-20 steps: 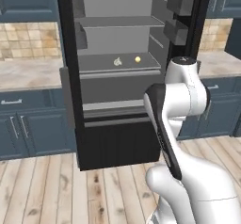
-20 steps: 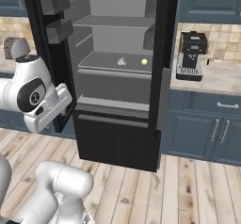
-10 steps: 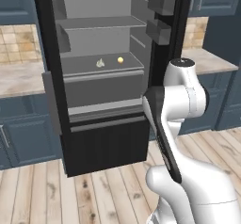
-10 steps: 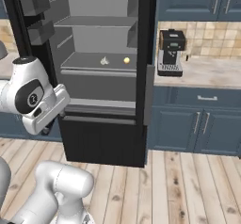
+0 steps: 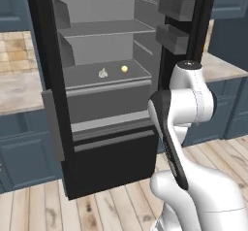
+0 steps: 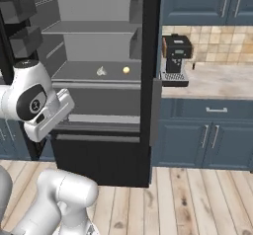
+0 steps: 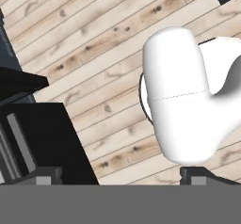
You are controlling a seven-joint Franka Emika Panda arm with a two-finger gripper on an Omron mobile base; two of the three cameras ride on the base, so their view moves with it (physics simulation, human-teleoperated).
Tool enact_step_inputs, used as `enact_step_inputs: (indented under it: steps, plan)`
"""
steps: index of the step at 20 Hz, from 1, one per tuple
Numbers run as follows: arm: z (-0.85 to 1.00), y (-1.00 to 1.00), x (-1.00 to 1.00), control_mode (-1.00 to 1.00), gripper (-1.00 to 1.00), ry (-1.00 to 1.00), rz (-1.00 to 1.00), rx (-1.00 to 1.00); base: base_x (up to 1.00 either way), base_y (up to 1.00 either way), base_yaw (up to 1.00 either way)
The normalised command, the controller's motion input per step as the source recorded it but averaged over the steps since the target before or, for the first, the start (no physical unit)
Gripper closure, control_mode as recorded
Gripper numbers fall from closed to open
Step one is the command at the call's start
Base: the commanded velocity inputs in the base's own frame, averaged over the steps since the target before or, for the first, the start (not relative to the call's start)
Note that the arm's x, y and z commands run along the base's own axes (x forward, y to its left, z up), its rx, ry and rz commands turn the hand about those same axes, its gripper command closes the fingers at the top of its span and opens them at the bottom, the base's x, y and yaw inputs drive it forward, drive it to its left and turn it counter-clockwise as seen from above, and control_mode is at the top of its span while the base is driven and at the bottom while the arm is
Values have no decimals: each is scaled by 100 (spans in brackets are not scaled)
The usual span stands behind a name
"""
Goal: Retrieve the bottle and the shaker from the cabinet and place them next to the mixing bowl on the counter. Then add garlic from the fridge to the mixing bowl.
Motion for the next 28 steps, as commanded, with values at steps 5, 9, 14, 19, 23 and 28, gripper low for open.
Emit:
enact_step_inputs:
  steps: [5, 9, 14, 19, 23, 28]
  plan:
    - [0, 0, 0, 100, -100, 0, 0, 0, 67, 48, -15]
    - [0, 0, 0, 100, -100, 0, 0, 0, 70, 3, -1]
    - [0, 0, 0, 100, -100, 0, 0, 0, 52, -11, 9]
    - [0, 0, 0, 100, -100, 0, 0, 0, 25, -2, 11]
    - [0, -16, 1, -100, -100, 0, 3, 1, 0, 0, 0]
    - [-8, -10, 0, -100, -100, 0, 27, 0, 0, 0, 0]
